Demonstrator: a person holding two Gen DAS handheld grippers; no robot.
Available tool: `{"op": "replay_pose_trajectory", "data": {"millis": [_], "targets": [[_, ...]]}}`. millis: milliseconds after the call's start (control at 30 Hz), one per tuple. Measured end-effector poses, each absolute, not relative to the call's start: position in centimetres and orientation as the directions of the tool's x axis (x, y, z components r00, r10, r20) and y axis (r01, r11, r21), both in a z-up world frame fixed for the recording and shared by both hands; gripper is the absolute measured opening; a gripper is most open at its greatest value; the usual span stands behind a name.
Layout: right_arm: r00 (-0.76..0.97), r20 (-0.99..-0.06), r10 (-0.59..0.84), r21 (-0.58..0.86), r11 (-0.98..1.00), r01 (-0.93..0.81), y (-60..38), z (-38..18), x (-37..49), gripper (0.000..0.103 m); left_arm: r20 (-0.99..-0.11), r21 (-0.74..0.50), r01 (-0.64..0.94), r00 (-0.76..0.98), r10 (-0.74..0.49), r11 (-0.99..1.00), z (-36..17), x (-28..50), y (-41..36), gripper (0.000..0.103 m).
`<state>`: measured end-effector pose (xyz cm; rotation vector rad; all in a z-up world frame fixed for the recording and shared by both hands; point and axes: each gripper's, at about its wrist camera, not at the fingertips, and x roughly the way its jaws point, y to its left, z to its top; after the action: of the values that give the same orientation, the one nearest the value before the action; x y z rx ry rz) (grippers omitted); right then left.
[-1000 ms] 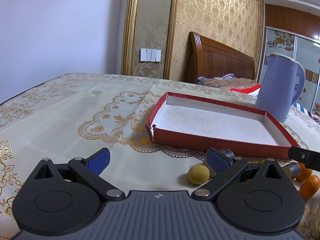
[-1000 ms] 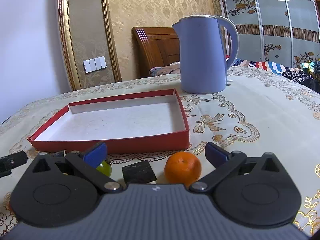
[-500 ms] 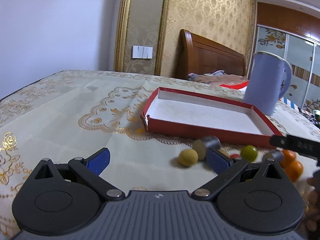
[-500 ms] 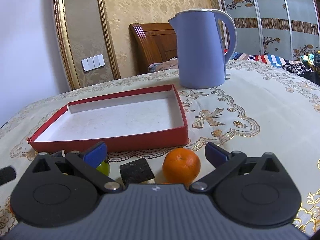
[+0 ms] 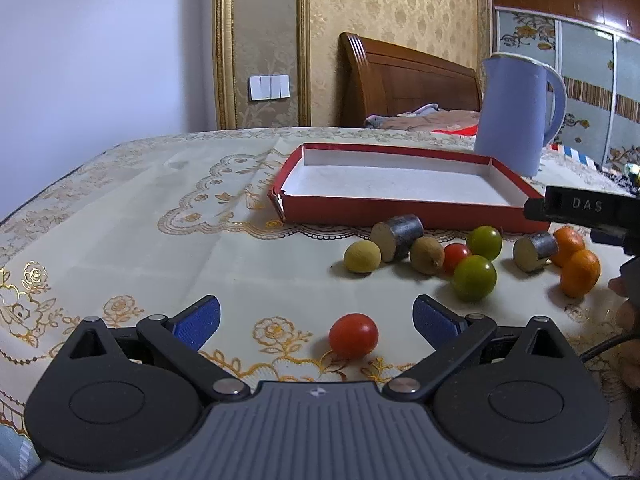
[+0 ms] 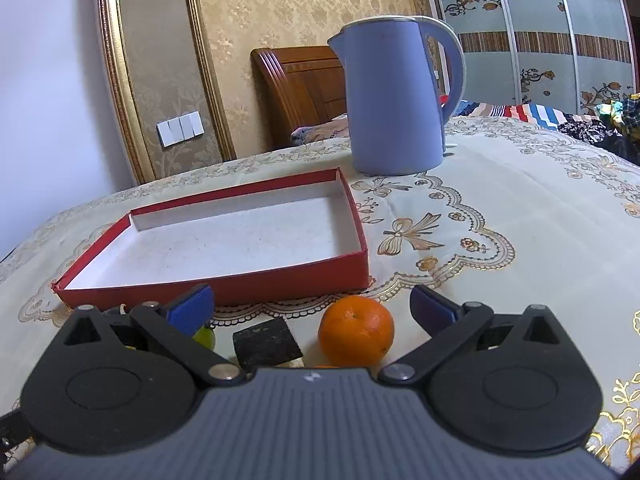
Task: Organize fruits
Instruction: 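Close the left gripper on the red cherry tomato, then lift the cherry tomato with the left gripper while the right gripper grasps a mandarin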
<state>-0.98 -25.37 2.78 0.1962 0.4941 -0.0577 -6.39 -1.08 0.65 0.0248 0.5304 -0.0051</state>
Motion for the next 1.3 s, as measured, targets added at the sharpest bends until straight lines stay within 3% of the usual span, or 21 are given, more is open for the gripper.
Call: {"op": "replay_pose_trajectory", "data": {"millis": [467, 533, 600, 833, 1100, 1300], "targets": [[0.877, -0.48, -0.011, 0.177, 0.978, 0.109, -25.4, 2.8, -1.0, 0.103, -0.559, 0.028, -0.016, 0.829, 0.028, 0.999, -0.1, -5.6, -0.9, 0.102], [0.877, -0.48, -0.011, 0.178, 0.978, 0.109, -25.5, 2.8, -1.0, 0.103, -0.558, 0.024, -0.007, 0.83, 0.019, 1.0, -0.2, -5.7, -0.8, 0.096], [0.876, -0.481, -0.011, 0.179, 0.978, 0.11, -25.5, 2.7, -1.0, 0.103, -0.573, 0.032, 0.003, 0.819, 0.015, 0.999, -0.4, -5.5, -0.8, 0.077], [0.876, -0.482, -0.01, 0.183, 0.977, 0.112, -25.6, 2.7, -0.9, 0.103, -0.575, 0.032, 0.02, 0.818, 0.002, 0.999, -0.5, -5.6, -1.0, 0.067], [0.877, -0.481, -0.008, 0.186, 0.976, 0.111, -25.6, 2.6, -0.9, 0.103, -0.574, 0.022, 0.056, 0.818, -0.033, 0.998, -0.3, -5.8, -1.3, 0.031], [0.88, -0.475, -0.002, 0.207, 0.972, 0.114, -26.1, 2.6, -1.0, 0.103, -0.576, -0.002, 0.066, 0.815, -0.055, 0.998, -0.1, -5.7, -1.0, 0.026]]}}
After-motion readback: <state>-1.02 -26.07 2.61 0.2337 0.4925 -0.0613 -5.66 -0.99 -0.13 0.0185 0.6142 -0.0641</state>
